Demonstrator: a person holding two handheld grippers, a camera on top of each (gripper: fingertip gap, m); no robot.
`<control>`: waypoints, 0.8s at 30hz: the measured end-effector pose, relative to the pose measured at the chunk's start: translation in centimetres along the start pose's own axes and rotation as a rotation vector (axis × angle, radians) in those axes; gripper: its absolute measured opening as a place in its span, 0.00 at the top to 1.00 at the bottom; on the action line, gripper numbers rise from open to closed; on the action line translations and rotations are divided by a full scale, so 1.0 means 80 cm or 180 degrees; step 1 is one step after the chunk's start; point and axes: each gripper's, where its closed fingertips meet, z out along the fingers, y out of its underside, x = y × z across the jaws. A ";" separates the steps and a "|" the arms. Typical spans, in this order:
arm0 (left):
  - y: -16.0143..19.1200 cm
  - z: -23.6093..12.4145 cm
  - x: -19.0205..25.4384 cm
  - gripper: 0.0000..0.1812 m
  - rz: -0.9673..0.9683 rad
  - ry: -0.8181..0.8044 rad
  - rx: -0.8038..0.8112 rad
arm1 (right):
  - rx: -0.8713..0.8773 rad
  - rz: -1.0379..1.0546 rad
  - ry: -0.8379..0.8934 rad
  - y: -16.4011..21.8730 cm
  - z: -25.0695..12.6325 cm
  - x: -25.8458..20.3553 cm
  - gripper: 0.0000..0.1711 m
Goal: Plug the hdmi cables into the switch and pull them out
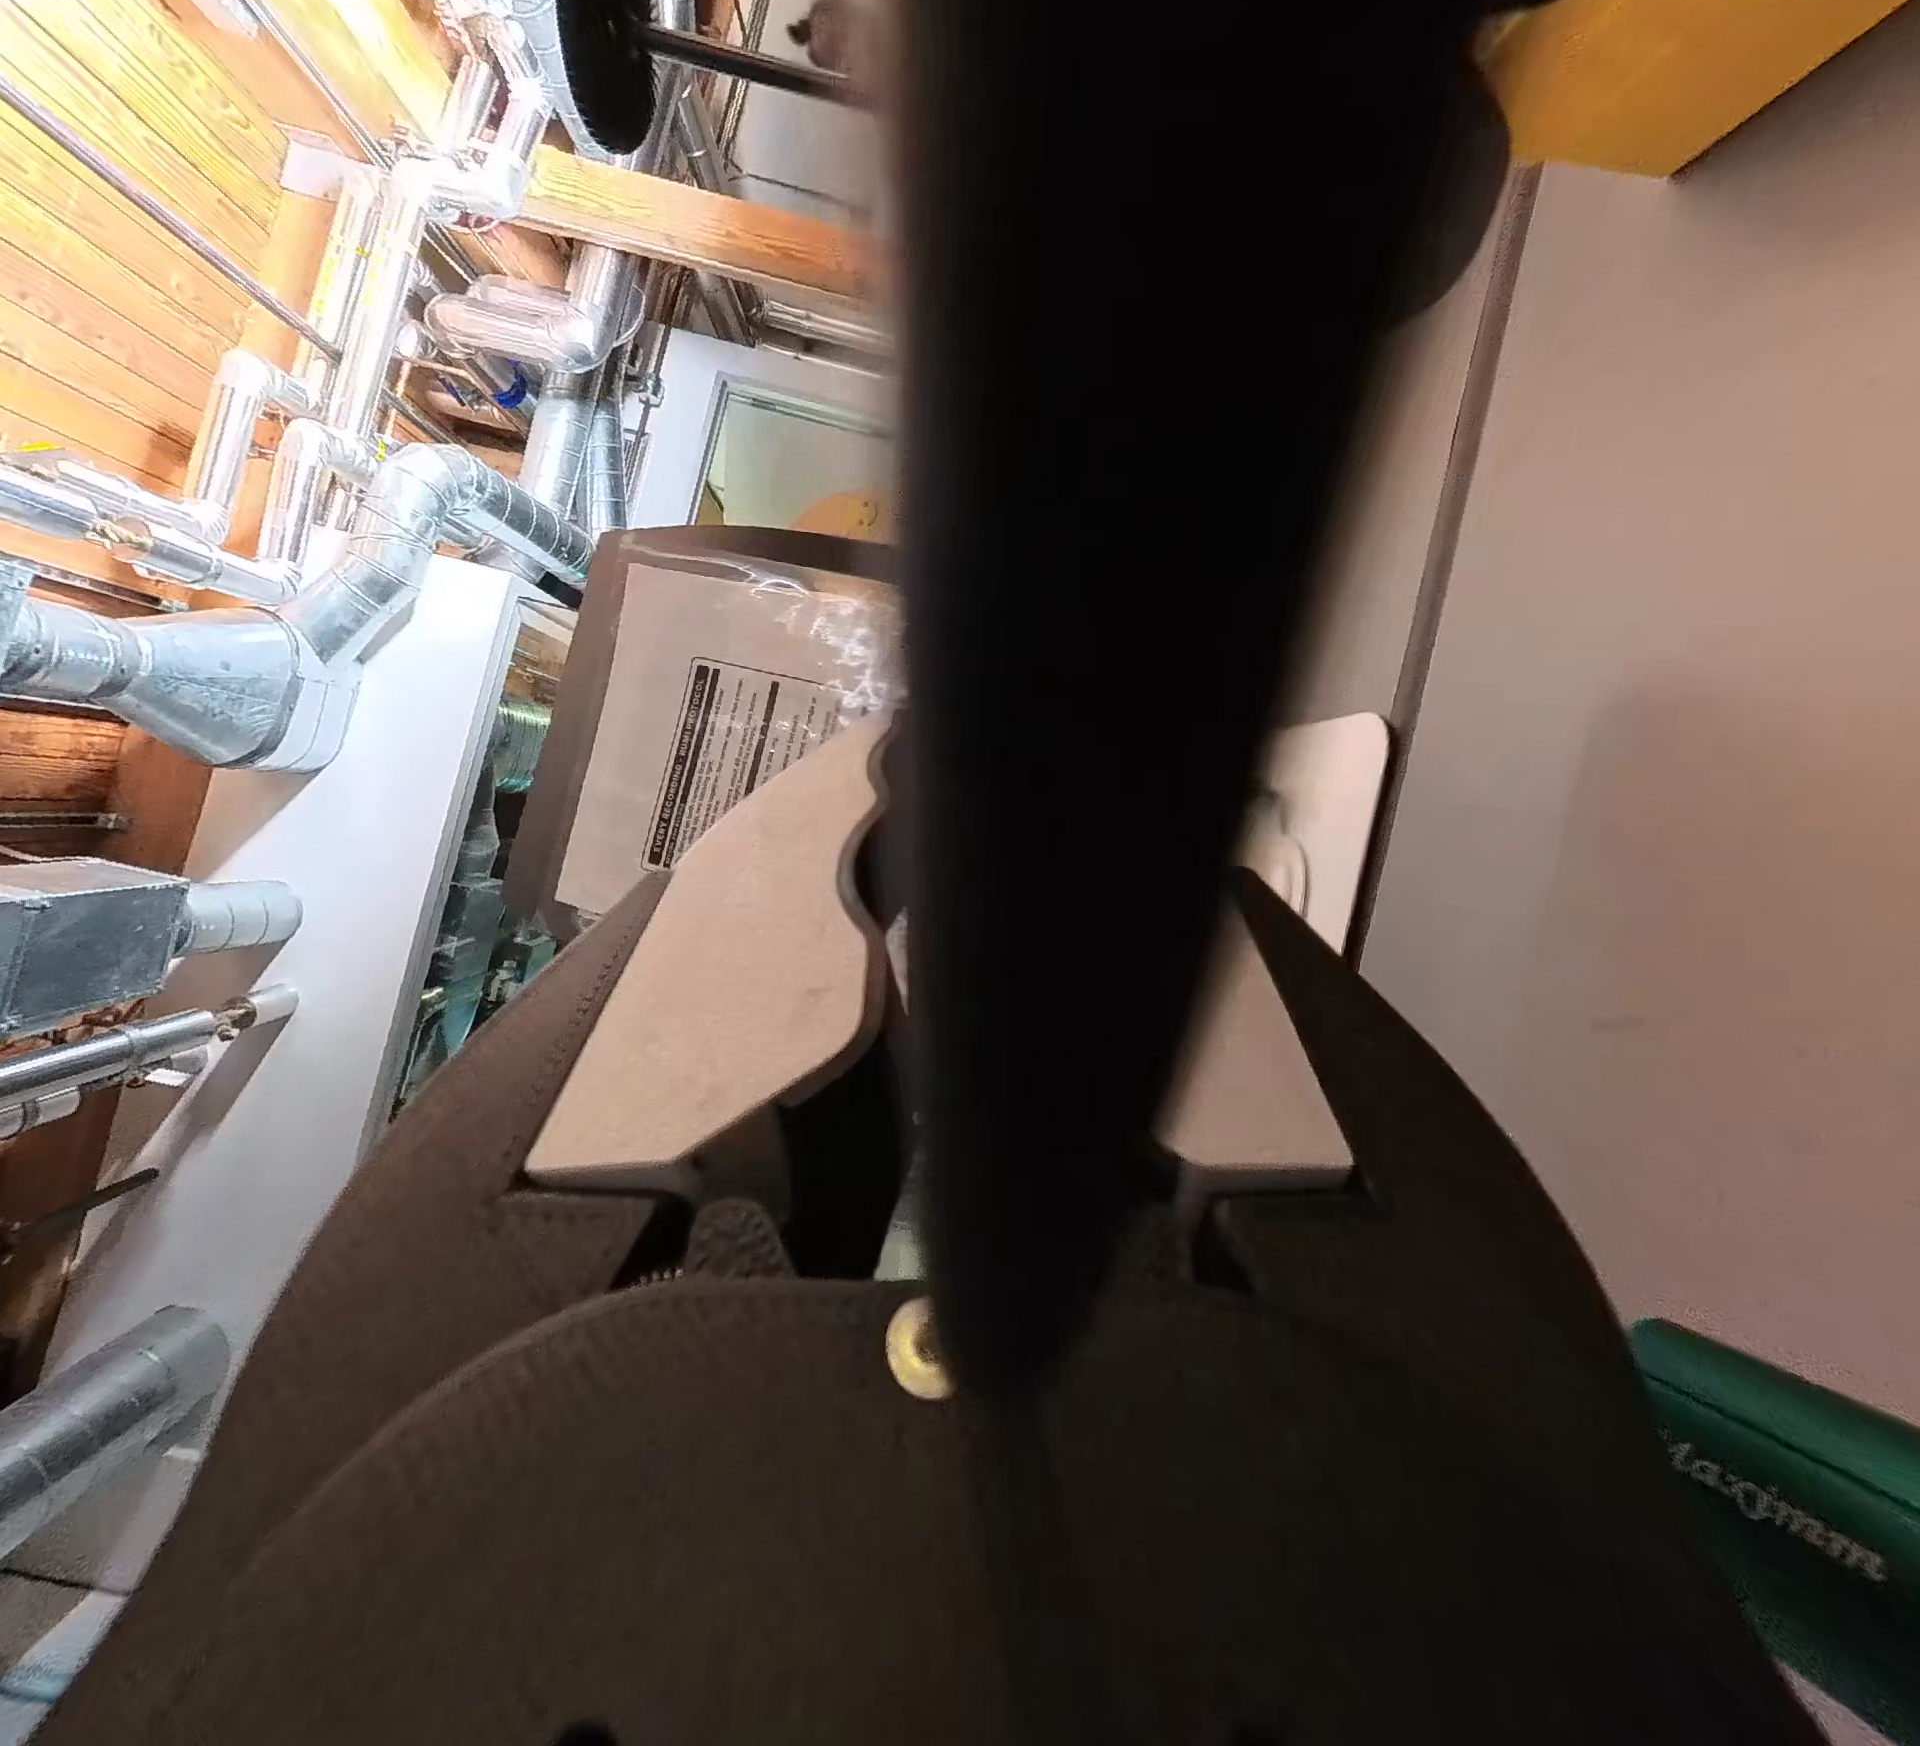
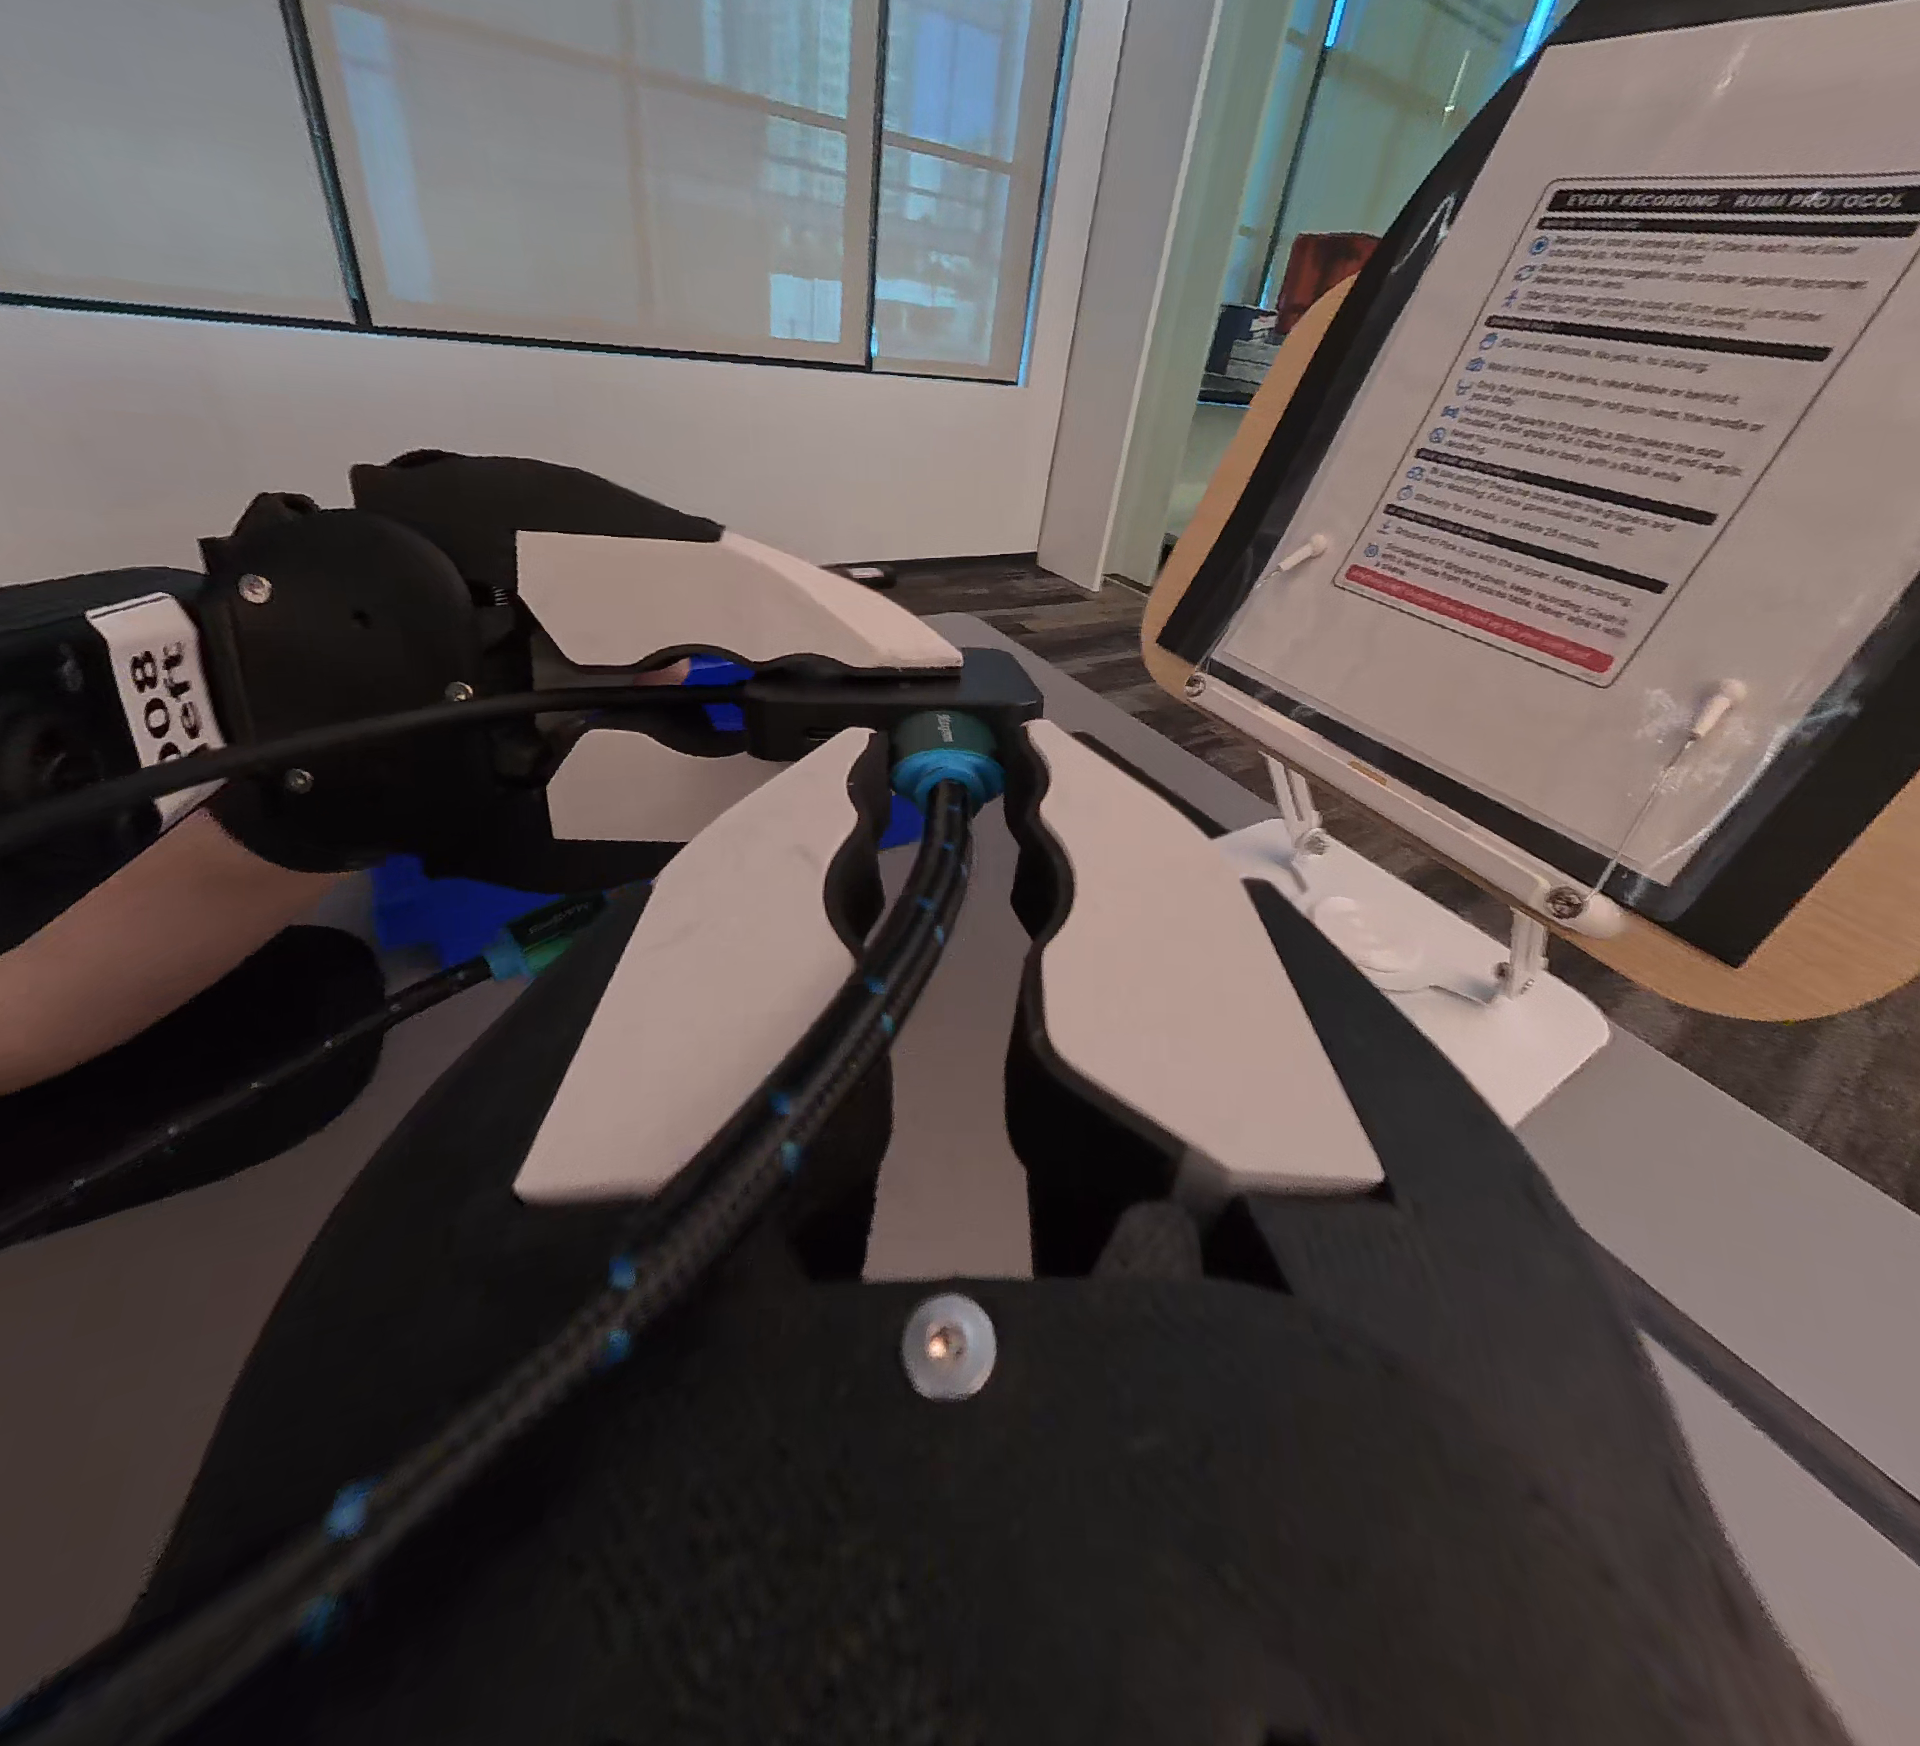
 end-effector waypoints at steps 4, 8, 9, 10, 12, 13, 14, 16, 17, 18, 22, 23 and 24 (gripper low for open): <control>-0.004 0.000 0.000 0.91 -0.0042 0.0023 0.0015 | 0.0061 0.0310 -0.0298 -0.001 -0.004 0.001 0.87; -0.001 0.005 0.005 0.37 -0.0065 0.0025 -0.0048 | 0.0026 0.0382 -0.0224 0.004 -0.002 0.006 0.87; 0.000 0.005 0.005 0.11 -0.0074 0.0036 -0.0052 | 0.0004 0.0323 -0.0166 0.005 -0.002 0.006 0.87; 0.001 0.005 0.005 0.12 -0.0075 0.0038 -0.0049 | -0.0018 0.0236 -0.0102 0.005 -0.001 0.006 0.87; 0.001 0.005 0.004 0.11 -0.0087 0.0030 -0.0046 | -0.0032 0.0131 -0.0020 0.003 -0.001 0.005 0.87; 0.000 0.004 0.003 0.09 -0.0096 0.0031 -0.0040 | -0.0029 0.0120 -0.0026 0.002 -0.001 0.005 0.87; -0.001 0.004 0.002 0.09 -0.0096 0.0028 -0.0037 | -0.0020 0.0137 -0.0046 0.002 -0.001 0.004 0.87; -0.002 0.003 0.002 0.08 -0.0094 0.0030 -0.0022 | 0.0009 0.0198 -0.0132 0.001 -0.003 0.004 0.87; -0.003 0.003 0.003 0.08 -0.0106 0.0056 -0.0017 | 0.0003 0.0222 -0.0179 0.002 -0.004 0.004 0.87; -0.003 0.004 0.005 0.08 -0.0113 0.0082 -0.0029 | -0.0013 0.0261 -0.0204 0.004 -0.003 0.005 0.87; -0.001 0.005 0.008 0.07 -0.0070 0.0106 -0.0072 | -0.0012 0.0345 -0.0272 0.008 -0.002 0.007 0.87; -0.001 0.005 0.009 0.07 -0.0059 0.0105 -0.0077 | -0.0003 0.0340 -0.0291 0.008 -0.002 0.007 0.87; -0.001 0.004 0.008 0.08 -0.0042 0.0100 -0.0077 | 0.0015 0.0327 -0.0317 0.008 -0.002 0.006 0.87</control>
